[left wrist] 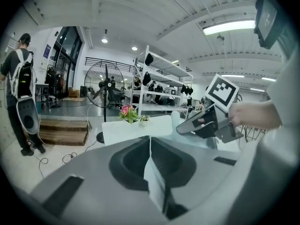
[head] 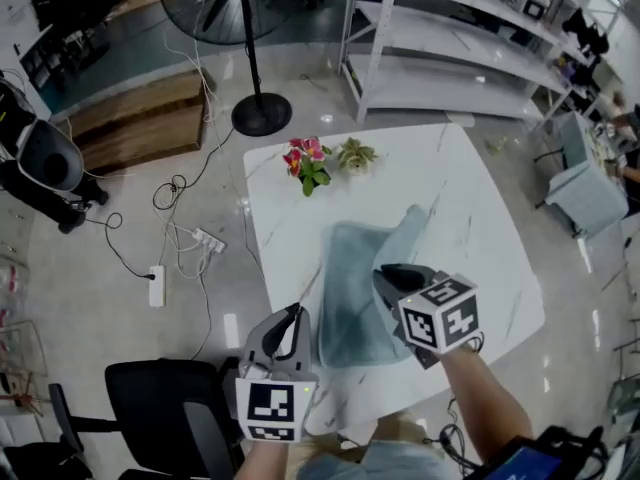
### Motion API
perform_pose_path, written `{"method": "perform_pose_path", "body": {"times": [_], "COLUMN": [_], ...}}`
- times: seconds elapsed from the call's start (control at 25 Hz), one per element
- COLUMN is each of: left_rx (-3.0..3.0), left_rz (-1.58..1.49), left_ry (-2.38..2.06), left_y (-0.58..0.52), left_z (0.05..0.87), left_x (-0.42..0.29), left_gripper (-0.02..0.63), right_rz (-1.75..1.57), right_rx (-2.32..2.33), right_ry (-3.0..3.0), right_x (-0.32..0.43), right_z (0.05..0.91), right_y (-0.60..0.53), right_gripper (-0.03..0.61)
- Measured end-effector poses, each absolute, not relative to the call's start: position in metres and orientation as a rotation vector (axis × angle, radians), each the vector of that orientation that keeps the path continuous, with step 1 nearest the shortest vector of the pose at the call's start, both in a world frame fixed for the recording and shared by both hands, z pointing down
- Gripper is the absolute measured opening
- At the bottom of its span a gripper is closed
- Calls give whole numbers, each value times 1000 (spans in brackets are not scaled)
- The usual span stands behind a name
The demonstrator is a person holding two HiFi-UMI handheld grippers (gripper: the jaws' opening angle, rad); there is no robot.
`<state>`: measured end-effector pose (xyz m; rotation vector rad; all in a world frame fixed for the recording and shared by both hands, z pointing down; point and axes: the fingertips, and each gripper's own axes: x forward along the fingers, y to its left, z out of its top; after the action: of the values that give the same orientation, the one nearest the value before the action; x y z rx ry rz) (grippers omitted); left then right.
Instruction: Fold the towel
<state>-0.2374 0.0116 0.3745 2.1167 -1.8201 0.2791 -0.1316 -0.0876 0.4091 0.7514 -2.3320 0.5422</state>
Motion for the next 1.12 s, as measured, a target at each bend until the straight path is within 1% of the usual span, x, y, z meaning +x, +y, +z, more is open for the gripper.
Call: {"method": "perform_pose_path", "body": {"times": [0.24, 0.52, 0.6, 0.68, 0.8, 0.96, 1.12], "left_rx": [2074, 2044, 2033, 2025, 2016, 1992, 1990], "left_rz": [273, 273, 272, 271, 261, 239, 252], "left_ry": [-1807, -1797, -1794, -1795, -1813, -1852, -1890], "left_y": [20, 21, 21, 21, 19, 14, 11], "left_z": [397, 414, 417, 416, 410, 400, 394], "left_x": [-250, -265, -268, -269, -270, -271, -266], "left_gripper": [14, 14, 14, 14, 14, 14, 14], "right_rz": [532, 491, 473, 479, 489, 519, 543], "right_rx": [664, 640, 603, 551, 501, 493, 567], "right_ry": [-2249, -2163, -2157, -2179, -2265, -2413, -2462], "right_x": [-170, -186, -192, -199, -202, -185, -133], "right_z": [465, 508, 511, 502, 468, 411, 385], "right_y": [-80, -82, -79, -75, -71, -79, -101], "right_gripper": [49, 52, 70, 133, 181, 192, 195]}}
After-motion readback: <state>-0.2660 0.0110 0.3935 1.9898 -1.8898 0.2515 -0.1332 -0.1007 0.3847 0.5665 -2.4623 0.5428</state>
